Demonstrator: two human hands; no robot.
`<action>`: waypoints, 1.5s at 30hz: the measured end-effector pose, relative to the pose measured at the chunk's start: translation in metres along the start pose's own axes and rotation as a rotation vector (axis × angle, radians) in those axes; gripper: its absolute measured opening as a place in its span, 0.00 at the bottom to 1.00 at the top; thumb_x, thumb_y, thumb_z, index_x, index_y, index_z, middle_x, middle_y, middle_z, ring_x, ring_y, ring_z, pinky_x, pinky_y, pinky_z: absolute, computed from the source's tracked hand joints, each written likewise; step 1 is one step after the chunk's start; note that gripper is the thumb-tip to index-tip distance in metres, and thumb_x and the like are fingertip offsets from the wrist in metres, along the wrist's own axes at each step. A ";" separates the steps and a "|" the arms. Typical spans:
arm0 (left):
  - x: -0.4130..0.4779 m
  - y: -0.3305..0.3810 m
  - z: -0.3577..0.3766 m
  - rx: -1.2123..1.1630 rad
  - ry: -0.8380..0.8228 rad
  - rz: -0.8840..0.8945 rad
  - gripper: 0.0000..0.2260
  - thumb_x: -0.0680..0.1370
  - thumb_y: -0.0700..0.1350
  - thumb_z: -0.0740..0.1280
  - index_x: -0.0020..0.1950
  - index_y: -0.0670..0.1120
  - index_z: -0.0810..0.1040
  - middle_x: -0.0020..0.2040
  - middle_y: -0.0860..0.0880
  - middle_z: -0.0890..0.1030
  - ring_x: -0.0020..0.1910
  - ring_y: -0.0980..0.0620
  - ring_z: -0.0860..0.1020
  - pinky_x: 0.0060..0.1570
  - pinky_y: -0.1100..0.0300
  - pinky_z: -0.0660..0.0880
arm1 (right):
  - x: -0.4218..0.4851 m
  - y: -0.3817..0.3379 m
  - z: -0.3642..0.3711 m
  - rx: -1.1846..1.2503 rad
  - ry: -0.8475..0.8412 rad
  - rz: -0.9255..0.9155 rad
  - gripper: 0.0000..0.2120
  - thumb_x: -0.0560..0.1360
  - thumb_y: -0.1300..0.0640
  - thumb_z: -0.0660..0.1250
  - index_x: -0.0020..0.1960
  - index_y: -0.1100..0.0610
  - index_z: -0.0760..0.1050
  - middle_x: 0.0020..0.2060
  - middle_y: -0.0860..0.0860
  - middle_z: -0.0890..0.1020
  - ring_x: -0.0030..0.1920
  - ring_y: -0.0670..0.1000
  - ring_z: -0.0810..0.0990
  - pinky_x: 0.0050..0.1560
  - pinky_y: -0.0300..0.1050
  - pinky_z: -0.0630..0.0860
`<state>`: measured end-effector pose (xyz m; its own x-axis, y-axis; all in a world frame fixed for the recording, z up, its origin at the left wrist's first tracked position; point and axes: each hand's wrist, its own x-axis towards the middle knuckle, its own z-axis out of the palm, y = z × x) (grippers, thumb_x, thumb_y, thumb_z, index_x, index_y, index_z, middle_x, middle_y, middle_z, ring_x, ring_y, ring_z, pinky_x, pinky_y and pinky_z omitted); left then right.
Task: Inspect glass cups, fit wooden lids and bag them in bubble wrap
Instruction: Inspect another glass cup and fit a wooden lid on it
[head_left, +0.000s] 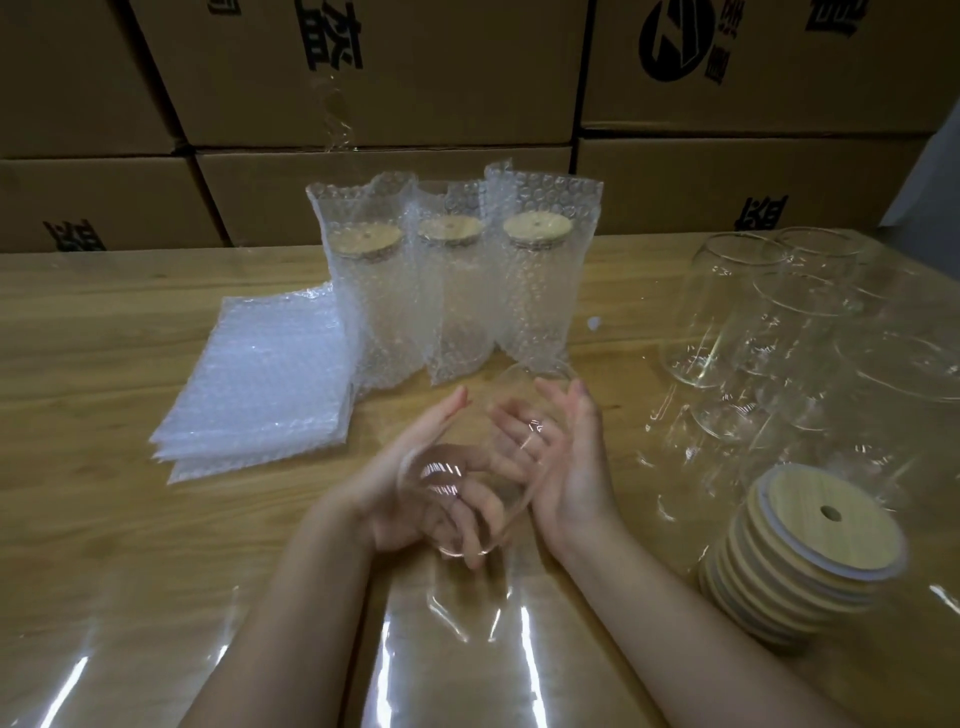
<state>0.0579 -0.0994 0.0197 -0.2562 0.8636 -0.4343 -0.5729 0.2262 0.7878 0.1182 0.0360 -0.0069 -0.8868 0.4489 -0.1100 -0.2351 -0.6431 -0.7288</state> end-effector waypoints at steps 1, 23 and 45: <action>-0.002 0.001 -0.004 -0.001 0.016 -0.004 0.40 0.71 0.72 0.50 0.55 0.39 0.81 0.38 0.34 0.81 0.26 0.43 0.81 0.22 0.64 0.74 | 0.000 0.000 0.001 -0.006 0.017 -0.018 0.29 0.66 0.37 0.67 0.59 0.55 0.73 0.46 0.55 0.83 0.47 0.51 0.85 0.48 0.43 0.80; -0.009 0.010 -0.003 0.132 0.797 0.730 0.20 0.71 0.56 0.57 0.56 0.51 0.79 0.48 0.48 0.84 0.40 0.53 0.82 0.25 0.63 0.74 | 0.002 0.006 -0.005 -0.228 0.025 -0.122 0.17 0.71 0.43 0.62 0.53 0.54 0.73 0.48 0.55 0.79 0.49 0.52 0.83 0.38 0.47 0.80; 0.011 0.000 -0.009 -0.311 0.653 0.565 0.18 0.78 0.59 0.57 0.53 0.46 0.74 0.40 0.42 0.84 0.34 0.36 0.83 0.22 0.63 0.73 | -0.015 0.013 0.001 -0.784 -0.063 -0.747 0.29 0.77 0.59 0.64 0.71 0.40 0.57 0.75 0.44 0.60 0.75 0.46 0.59 0.72 0.56 0.64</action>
<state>0.0480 -0.0938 0.0104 -0.8970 0.3609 -0.2553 -0.3879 -0.3655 0.8461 0.1285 0.0205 -0.0139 -0.6493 0.5156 0.5591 -0.4240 0.3649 -0.8289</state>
